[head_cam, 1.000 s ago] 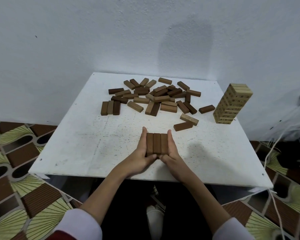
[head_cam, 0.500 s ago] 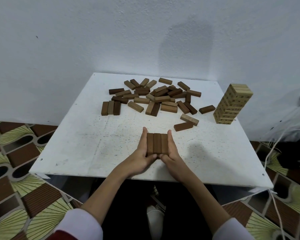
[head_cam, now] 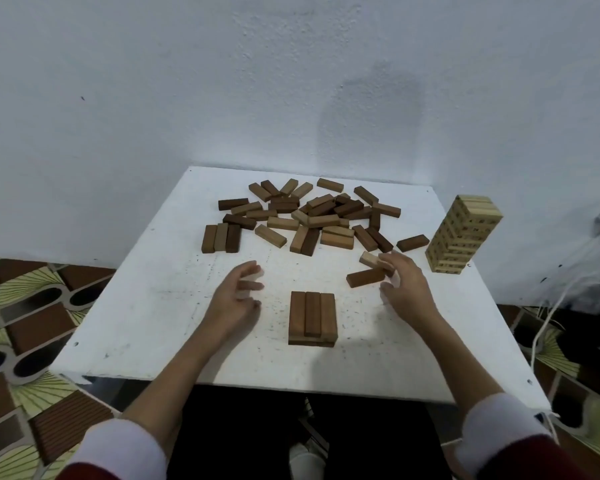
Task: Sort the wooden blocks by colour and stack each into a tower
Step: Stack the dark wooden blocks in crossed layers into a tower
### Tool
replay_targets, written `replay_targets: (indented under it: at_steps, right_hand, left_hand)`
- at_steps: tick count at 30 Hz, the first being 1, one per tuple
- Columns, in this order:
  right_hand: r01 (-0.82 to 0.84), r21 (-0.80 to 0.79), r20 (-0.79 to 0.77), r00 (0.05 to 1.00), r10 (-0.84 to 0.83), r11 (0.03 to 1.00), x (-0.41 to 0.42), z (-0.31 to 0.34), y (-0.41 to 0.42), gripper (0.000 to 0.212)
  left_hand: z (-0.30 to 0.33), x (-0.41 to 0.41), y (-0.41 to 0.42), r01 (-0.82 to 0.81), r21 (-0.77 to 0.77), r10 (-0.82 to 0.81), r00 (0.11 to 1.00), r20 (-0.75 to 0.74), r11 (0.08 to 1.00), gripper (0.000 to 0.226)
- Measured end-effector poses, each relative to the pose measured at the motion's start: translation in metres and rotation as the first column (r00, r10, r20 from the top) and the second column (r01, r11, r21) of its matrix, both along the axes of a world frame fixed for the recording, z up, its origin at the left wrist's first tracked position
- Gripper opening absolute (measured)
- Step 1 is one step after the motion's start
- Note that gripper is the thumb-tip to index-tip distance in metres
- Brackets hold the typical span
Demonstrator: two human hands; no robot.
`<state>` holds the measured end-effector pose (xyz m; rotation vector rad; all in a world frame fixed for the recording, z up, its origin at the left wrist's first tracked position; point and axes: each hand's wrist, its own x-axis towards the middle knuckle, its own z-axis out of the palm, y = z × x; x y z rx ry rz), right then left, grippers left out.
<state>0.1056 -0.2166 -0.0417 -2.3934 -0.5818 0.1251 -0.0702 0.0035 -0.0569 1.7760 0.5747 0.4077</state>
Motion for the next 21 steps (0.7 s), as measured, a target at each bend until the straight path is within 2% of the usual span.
replay_targets:
  at_steps: [2,3,6,10,11,14,18,21]
  right_hand:
    - [-0.093,-0.161,-0.008,0.996,0.093,0.983,0.021,-0.004,0.004,0.055]
    - [-0.143,-0.185,-0.011,0.990,0.144,0.972,0.029,-0.008,0.006,0.055]
    - [-0.203,-0.165,-0.021,0.979,0.202,0.965,0.032,-0.006,0.017,0.046]
    - [-0.262,-0.222,-0.008,0.964,0.267,0.939,0.030,0.003,0.034,0.028]
    - [-0.281,-0.229,-0.016,0.958,0.285,0.932,0.028,0.005,0.037,0.028]
    - [-0.309,-0.198,-0.034,0.951,0.308,0.930,0.021,0.014,0.051,0.027]
    - [-0.320,-0.082,-0.016,0.947,0.320,0.944,0.006,0.039,0.068,0.028]
    - [-0.321,0.012,-0.017,0.947,0.321,0.947,-0.015,0.056,0.085,0.033]
  left_hand:
    - [0.000,0.010,0.017,-0.087,0.157,0.085,0.996,0.024,0.984,0.051]
    - [-0.001,0.015,0.026,-0.104,0.237,0.101,0.995,0.021,0.966,0.049]
    - [-0.008,0.025,0.053,-0.085,0.470,0.105,0.994,-0.017,0.879,0.050]
    - [-0.021,0.030,0.080,-0.041,0.715,0.140,0.987,-0.081,0.698,0.059]
    - [-0.025,0.030,0.084,-0.022,0.734,0.133,0.987,-0.094,0.678,0.062]
    - [-0.025,0.028,0.088,-0.043,0.686,0.165,0.980,-0.113,0.726,0.061]
    - [-0.026,0.020,0.080,-0.076,0.689,0.182,0.980,-0.082,0.721,0.052]
    - [-0.024,0.010,0.071,-0.125,0.645,0.212,0.976,-0.058,0.754,0.052]
